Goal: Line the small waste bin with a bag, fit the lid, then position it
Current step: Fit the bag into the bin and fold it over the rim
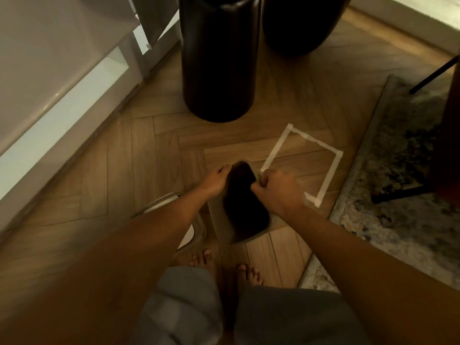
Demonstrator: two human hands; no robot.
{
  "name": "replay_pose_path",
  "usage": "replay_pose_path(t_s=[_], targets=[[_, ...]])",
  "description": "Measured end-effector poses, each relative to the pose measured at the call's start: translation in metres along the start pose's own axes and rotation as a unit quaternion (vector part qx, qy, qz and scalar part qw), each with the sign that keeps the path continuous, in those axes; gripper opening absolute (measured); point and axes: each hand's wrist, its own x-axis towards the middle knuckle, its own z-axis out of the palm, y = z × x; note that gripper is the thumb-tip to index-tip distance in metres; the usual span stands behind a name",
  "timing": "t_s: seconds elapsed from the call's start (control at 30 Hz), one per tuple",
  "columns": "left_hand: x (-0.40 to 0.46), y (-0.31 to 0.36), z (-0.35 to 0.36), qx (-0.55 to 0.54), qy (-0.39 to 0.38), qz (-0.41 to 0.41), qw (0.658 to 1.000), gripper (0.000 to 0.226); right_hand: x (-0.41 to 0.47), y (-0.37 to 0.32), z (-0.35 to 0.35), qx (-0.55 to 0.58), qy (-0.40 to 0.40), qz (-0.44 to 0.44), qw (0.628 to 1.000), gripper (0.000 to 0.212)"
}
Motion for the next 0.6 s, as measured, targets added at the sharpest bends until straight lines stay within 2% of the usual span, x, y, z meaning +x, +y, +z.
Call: replay_pose_path(t_s=[0.17, 0.27, 0.4, 0.6], targets=[[-0.026, 0.008, -0.016, -0.01, 0.054, 0.008, 0.998, 0.037, -0.015, 0.005, -0.021, 0.124, 0.042, 0.024, 0.991, 0.03], [-0.05, 0.018, -0.025, 0.012, 0.062, 0.022, 0.998, 0.044, -0.024, 0.003, -0.039, 0.213, 0.056, 0.046, 0.974, 0.031], [-0.077, 0.038, -0.029, -0.026, 0.082, 0.051, 0.995, 0.046, -0.044, 0.002, -0.062, 0.301, 0.102, 0.057, 0.946, 0.032], [-0.124, 0.056, -0.027, -0.009, 0.113, 0.079, 0.99, 0.087, -0.077, 0.003, -0.085, 0.394, 0.173, 0.07, 0.9, 0.031]])
